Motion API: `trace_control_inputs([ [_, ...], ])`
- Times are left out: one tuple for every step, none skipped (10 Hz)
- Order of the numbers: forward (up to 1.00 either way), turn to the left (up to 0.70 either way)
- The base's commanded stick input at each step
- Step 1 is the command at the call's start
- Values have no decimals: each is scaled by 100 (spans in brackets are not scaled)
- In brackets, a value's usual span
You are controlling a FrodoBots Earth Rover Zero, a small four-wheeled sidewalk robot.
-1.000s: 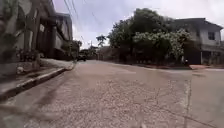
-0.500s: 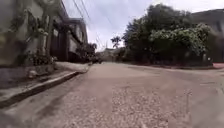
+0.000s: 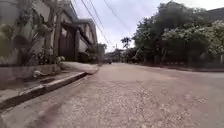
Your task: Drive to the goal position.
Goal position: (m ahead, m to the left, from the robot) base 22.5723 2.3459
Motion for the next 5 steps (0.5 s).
trace_control_inputs([
  [100, 0],
  [100, 0],
  [100, 0],
  [100, 0],
  [100, 0],
])
